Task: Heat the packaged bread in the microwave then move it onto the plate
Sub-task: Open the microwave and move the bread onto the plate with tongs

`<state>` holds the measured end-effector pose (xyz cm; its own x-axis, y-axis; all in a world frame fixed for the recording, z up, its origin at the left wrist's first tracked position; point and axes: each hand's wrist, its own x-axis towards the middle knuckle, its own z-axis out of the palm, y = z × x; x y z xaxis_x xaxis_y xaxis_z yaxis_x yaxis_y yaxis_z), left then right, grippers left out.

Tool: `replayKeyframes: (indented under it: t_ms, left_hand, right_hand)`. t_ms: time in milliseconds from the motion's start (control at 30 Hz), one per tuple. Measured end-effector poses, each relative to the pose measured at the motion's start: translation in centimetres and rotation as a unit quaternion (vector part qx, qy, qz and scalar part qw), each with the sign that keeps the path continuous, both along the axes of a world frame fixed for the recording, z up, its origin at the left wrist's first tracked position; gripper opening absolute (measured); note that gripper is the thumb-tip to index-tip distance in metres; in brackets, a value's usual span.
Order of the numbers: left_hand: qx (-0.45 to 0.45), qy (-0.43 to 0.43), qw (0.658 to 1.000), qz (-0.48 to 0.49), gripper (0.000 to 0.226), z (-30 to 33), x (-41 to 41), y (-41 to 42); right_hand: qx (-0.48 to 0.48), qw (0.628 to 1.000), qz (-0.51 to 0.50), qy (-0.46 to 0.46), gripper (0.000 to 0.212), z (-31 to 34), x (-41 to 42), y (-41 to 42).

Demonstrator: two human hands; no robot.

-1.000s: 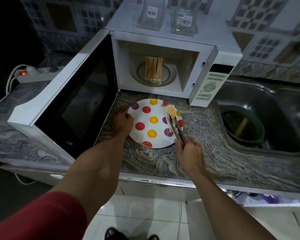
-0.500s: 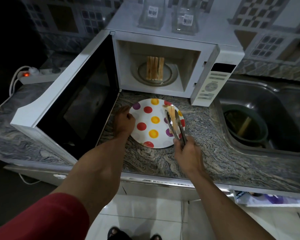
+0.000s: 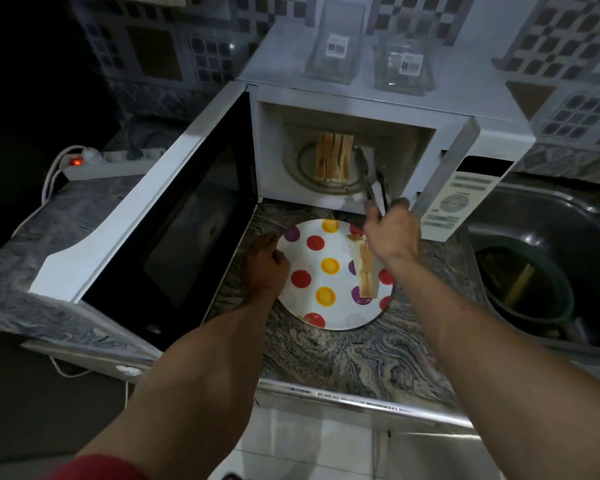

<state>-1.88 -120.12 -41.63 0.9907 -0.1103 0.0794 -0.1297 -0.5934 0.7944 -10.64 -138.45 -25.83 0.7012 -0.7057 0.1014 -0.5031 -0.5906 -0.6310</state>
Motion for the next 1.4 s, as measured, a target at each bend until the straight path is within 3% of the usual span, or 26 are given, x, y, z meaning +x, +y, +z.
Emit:
replayKeyframes:
  t_ms: [500, 667, 900, 1067, 1167, 1400]
  left_hand:
    - [0.040, -0.039, 0.998, 0.010, 0.059, 0.0, 0.2, 0.0]
    - [0.032, -0.048, 0.998, 0.009, 0.055, 0.6, -0.1, -0.2]
    - [0.028, -0.054, 0.998, 0.017, 0.054, 0.2, -0.1, -0.1]
    - [0.026, -0.042, 0.999, 0.009, 0.054, 0.4, 0.0, -0.1]
    - [0.039, -0.039, 0.998, 0.006, 0.059, 0.4, 0.1, 0.0]
    - [0.036, -0.042, 0.998, 0.011, 0.063, -0.1, 0.2, 0.0]
  right_hand:
    - [0.025, 0.998, -0.040, 0.031, 0.051, -1.3, 10.8, -1.4]
    - [0.060, 0.997, -0.053, -0.019, 0.050, -1.7, 11.4, -1.2]
    - [0.024, 0.998, -0.046, 0.040, 0.054, -2.3, 11.8, -2.1]
    - [0.000, 0.994, -0.012, 0.105, 0.043, -3.1, 12.0, -2.4]
    - [-0.017, 0.994, -0.004, 0.110, 0.035, -3.1, 12.0, -2.1]
    - [-0.003, 0.997, -0.029, 0.076, 0.039, -2.5, 9.7, -1.9]
